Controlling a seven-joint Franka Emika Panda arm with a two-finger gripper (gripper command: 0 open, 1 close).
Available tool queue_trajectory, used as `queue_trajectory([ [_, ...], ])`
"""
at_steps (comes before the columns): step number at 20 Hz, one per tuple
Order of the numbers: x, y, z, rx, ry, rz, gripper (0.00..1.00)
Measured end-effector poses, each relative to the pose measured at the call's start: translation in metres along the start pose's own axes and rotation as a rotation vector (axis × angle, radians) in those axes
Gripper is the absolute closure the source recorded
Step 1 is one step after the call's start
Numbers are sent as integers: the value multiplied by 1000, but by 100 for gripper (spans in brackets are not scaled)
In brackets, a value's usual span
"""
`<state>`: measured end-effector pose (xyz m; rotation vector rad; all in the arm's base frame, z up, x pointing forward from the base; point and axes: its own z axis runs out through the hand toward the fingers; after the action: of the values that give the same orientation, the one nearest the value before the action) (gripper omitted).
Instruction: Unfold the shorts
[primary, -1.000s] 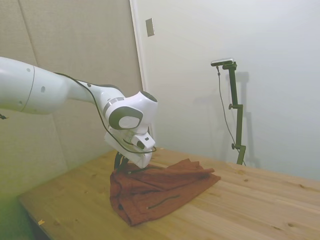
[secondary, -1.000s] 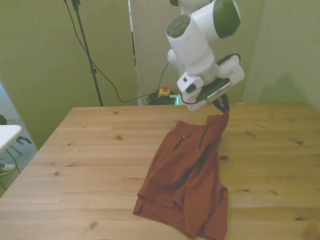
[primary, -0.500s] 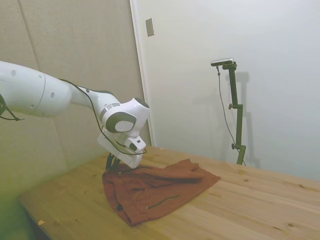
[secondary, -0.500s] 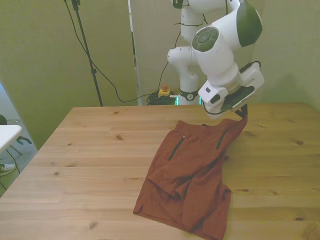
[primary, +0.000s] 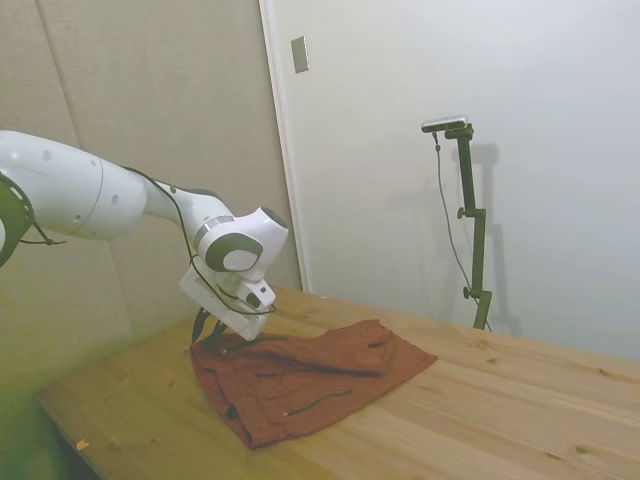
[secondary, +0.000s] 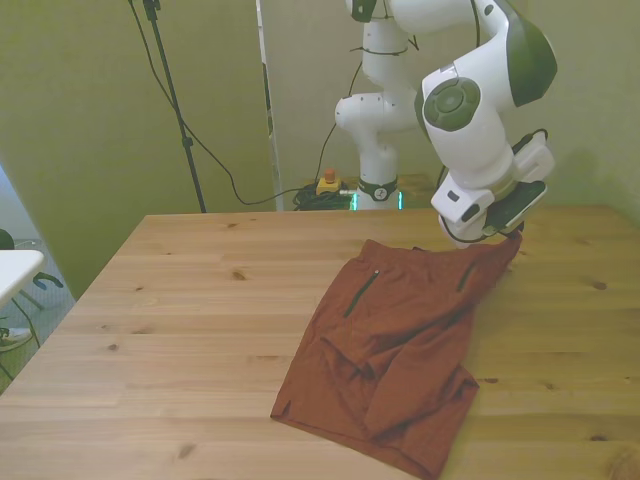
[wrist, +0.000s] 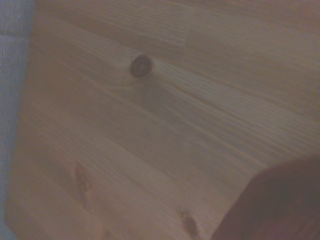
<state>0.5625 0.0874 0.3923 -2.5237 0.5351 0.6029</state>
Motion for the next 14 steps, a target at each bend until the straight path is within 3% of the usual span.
queue_trajectory([
  [4,-1,-1,0,1,0,-5,0],
  [7,7,19,-34,42,73,71,0],
  [11,35,109,-127,147,205,235,0],
  [14,61,179,-166,224,277,370,0],
])
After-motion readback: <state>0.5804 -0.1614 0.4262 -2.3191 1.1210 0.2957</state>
